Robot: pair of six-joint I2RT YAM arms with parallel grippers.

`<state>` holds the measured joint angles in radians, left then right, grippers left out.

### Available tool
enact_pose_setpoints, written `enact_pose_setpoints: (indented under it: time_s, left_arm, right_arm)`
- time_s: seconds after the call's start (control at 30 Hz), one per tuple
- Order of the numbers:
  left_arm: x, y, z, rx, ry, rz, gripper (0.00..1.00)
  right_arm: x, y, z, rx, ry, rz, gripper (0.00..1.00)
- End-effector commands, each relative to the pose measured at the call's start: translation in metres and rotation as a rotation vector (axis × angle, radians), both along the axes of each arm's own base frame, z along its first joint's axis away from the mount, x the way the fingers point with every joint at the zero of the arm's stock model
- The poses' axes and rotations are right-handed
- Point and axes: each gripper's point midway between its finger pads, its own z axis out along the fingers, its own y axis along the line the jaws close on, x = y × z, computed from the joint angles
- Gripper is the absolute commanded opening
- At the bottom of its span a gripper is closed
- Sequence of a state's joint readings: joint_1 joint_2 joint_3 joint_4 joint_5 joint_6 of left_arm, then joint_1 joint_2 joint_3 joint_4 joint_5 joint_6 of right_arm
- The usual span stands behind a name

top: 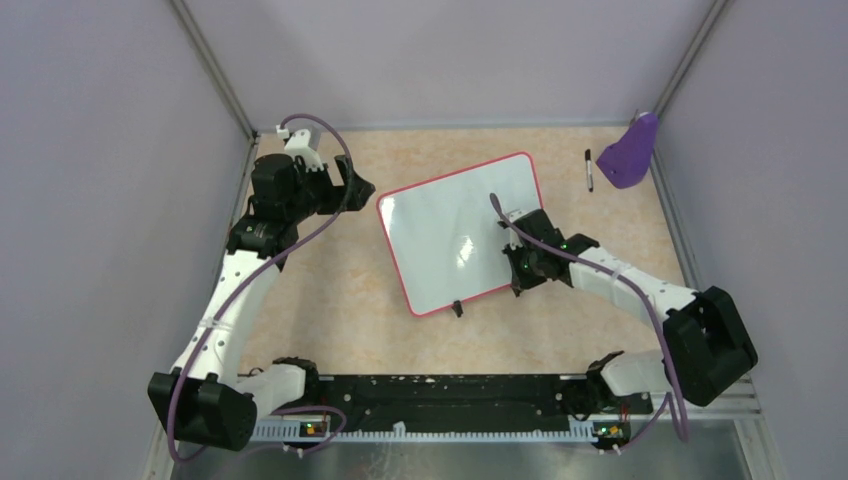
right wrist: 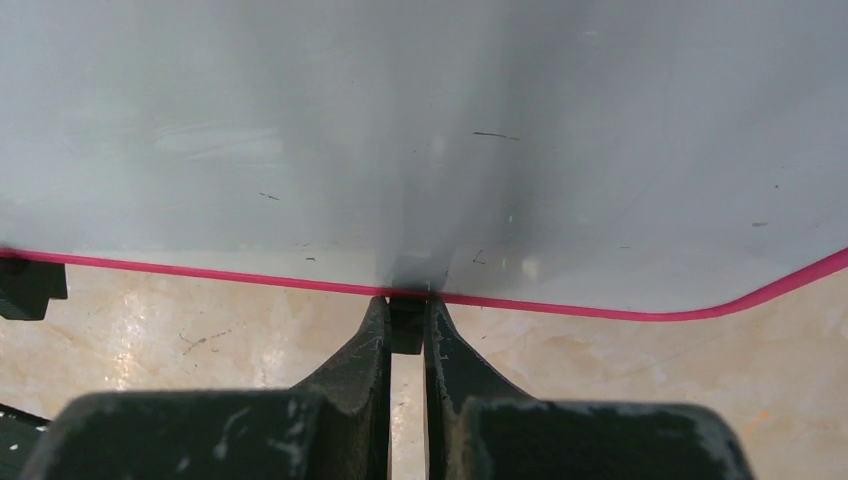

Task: Write a sentence on the whiteboard
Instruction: Move the whiteboard to the center of the board, then pick up the whiteboard marker from the corner of the board.

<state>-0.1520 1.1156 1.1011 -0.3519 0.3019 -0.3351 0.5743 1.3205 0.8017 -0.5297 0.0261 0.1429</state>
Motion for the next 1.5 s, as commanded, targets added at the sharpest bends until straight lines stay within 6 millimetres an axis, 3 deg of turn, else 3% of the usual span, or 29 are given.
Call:
enact_pose_setpoints:
  time_s: [0.0,0.1,0.37,0.63,0.73,0.9,1.03,1.23,1.33,1.47]
  left_arm:
    - [0.005,0.000,0.010,-0.011,-0.047,0.002,0.99]
    - [0.005,0.000,0.010,-0.013,-0.048,0.001,0.99]
    - [0.005,-0.001,0.011,-0.017,-0.048,-0.007,0.99]
    - [0.004,-0.002,0.012,-0.019,-0.049,-0.014,0.99]
    - [0.004,-0.003,0.015,-0.012,-0.055,-0.024,0.99]
    - [0.003,-0.006,0.017,0.016,-0.072,-0.066,0.99]
    - [0.001,-0.010,0.017,0.029,-0.079,-0.108,0.99]
    - [0.001,-0.014,0.019,0.029,-0.084,-0.138,0.99]
    - [0.001,-0.013,0.019,0.032,-0.083,-0.132,0.99]
    - [0.002,-0.011,0.019,0.036,-0.085,-0.119,0.99]
  right_arm:
    - [0.016,0.001,0.015,-0.053,-0.039,0.017,0.00]
    - [0.018,-0.006,0.016,-0.102,-0.043,0.028,0.00]
    - [0.006,0.002,0.031,-0.037,-0.054,0.115,0.20]
    - [-0.002,0.001,0.043,-0.022,-0.068,0.169,0.50]
    - [0.000,0.007,0.060,0.007,-0.112,0.223,0.58]
    - [0.013,0.008,0.109,0.141,-0.218,0.266,0.67]
    - [0.034,-0.017,0.144,0.225,-0.306,0.219,0.68]
    - [0.088,-0.068,0.175,0.136,-0.434,0.102,0.64]
    - [0.120,-0.098,0.178,0.086,-0.462,0.000,0.57]
    - [0.163,-0.140,0.168,0.006,-0.489,-0.173,0.45]
